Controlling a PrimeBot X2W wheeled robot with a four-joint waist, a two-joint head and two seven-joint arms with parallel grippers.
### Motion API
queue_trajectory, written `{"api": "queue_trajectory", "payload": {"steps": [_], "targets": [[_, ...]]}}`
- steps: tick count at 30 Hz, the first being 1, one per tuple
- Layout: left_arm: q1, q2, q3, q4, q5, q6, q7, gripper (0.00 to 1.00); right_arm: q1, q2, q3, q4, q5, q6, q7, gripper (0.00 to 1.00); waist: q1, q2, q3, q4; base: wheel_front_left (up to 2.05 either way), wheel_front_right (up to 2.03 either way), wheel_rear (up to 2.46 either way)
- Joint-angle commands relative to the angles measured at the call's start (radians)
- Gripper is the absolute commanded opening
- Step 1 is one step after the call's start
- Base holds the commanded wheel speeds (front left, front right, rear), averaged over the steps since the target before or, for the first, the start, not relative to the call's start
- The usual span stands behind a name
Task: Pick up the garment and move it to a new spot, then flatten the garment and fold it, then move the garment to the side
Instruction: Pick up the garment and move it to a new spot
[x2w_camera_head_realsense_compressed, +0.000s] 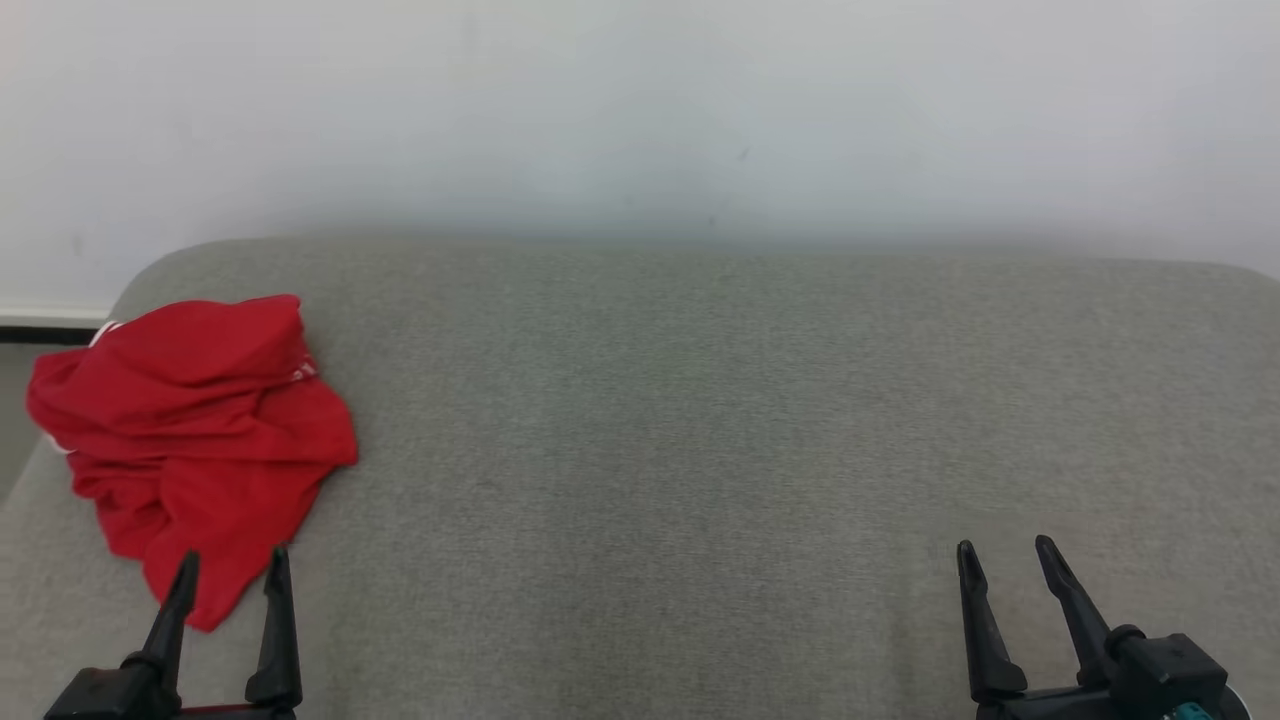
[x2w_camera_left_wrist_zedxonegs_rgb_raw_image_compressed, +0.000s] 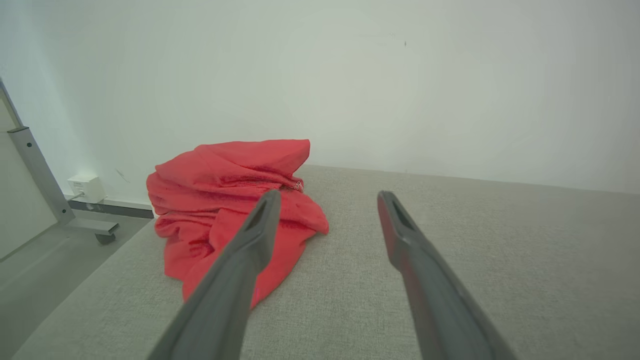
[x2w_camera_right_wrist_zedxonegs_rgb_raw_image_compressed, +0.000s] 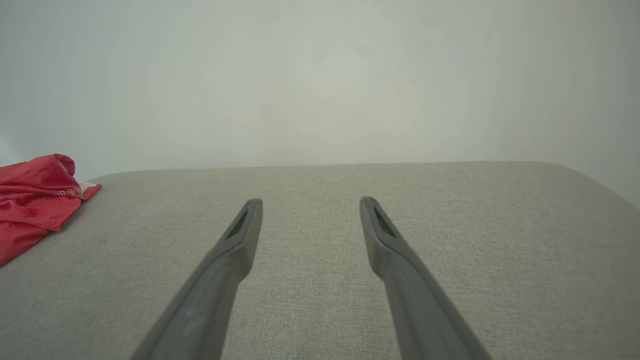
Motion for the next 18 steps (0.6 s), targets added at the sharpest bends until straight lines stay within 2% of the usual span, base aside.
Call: {"api": "queue_trajectory", "payload": {"steps": [1, 18], "targets": [[-0.01, 0.005, 0.001, 0.004, -0.004, 0.007, -0.006, 1.0, -0.003, -0.002, 0.002, 0.004, 0.01, -0.002, -0.005, 1.0, 0.0, -0.0001, 0.013, 0.042, 0.0, 0.0, 0.0], [-0.035, -0.001, 0.013, 0.057, -0.016, 0.038, -0.038, 1.0, -0.045, -0.002, 0.031, 0.052, 0.012, -0.002, -0.019, 1.0, 0.0, -0.0001, 0.042, 0.343, 0.0, 0.0, 0.0]]}}
